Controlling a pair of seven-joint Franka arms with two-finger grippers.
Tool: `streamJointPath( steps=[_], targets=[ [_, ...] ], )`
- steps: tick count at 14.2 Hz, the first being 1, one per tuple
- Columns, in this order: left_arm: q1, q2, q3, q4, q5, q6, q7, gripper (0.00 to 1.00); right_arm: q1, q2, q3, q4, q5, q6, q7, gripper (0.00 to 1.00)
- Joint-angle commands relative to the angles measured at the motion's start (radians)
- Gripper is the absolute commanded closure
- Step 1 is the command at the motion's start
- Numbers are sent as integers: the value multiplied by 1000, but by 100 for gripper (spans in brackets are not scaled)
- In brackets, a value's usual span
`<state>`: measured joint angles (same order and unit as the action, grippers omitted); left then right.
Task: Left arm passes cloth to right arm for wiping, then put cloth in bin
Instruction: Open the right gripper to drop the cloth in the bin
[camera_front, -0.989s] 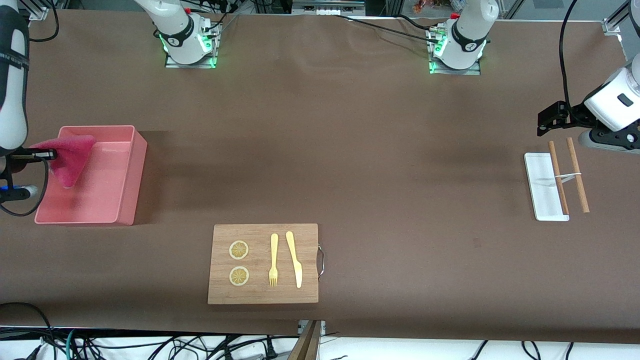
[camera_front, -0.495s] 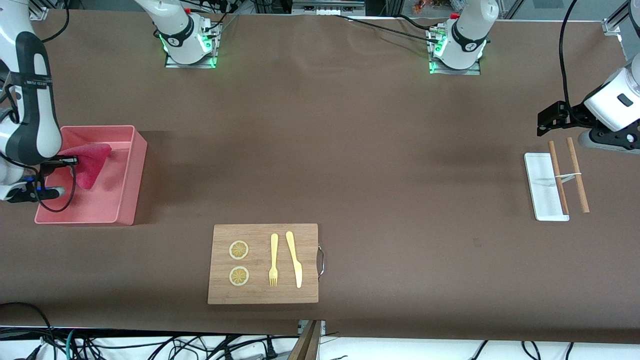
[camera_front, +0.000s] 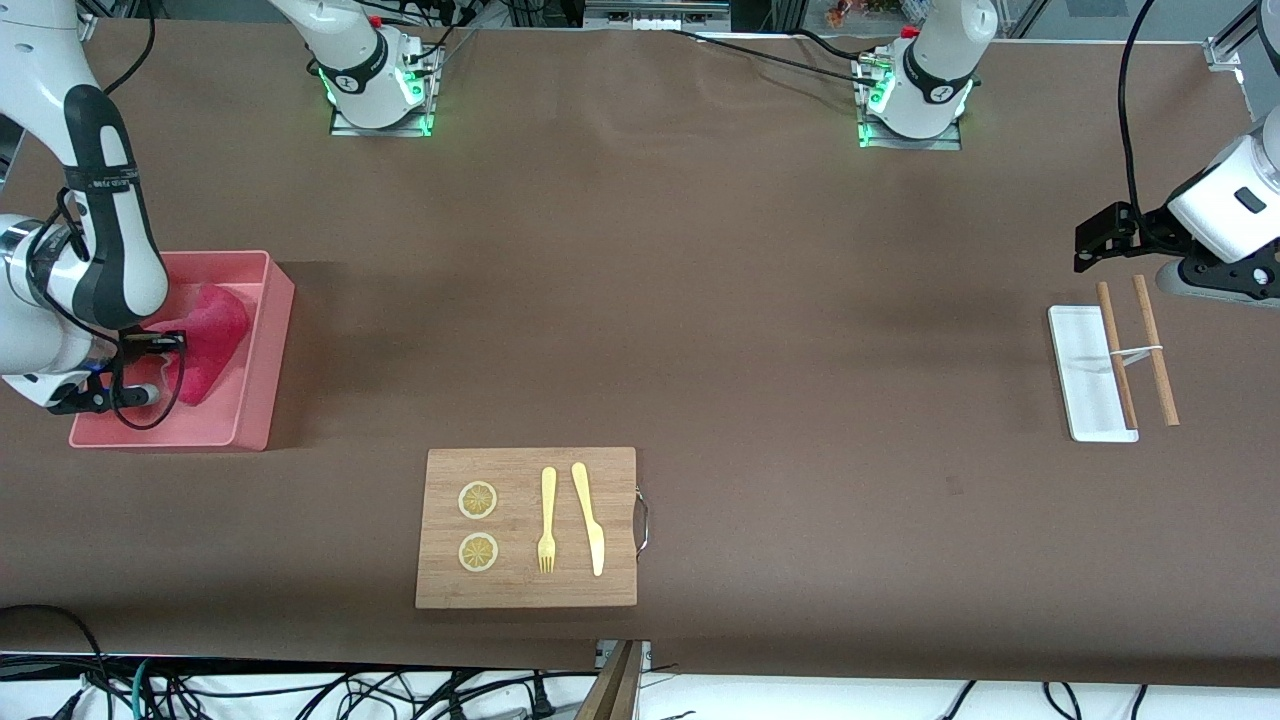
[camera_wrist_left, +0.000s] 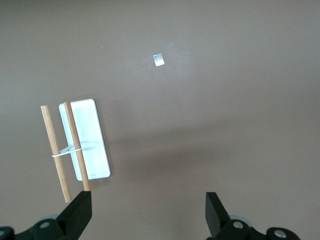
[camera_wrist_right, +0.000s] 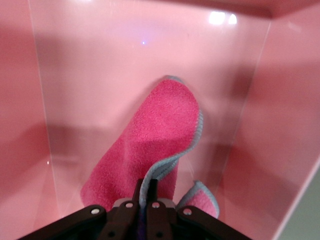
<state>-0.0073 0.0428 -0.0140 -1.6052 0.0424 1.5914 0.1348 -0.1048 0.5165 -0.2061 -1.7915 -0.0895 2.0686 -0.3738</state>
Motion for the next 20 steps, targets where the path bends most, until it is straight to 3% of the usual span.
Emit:
streamJointPath(
  steps=[1, 3, 8, 17, 20],
  targets=[
    [1, 6, -4, 24, 14, -21, 17, 0, -6, 7, 5, -11, 34, 36, -4, 100],
    [1, 6, -4, 24, 14, -21, 17, 0, -4, 8, 5, -3, 46, 36, -2, 1],
    [1, 5, -4, 24, 14, -31, 17, 0, -1, -48, 11, 83, 57, 18, -13, 0],
    [1, 5, -4, 24, 14, -34, 17, 0, -1, -325, 183, 89, 68, -217, -7, 0],
    [1, 5, -4, 24, 14, -38, 16, 0, 1, -394, 200, 115, 42, -240, -8, 0]
  ],
)
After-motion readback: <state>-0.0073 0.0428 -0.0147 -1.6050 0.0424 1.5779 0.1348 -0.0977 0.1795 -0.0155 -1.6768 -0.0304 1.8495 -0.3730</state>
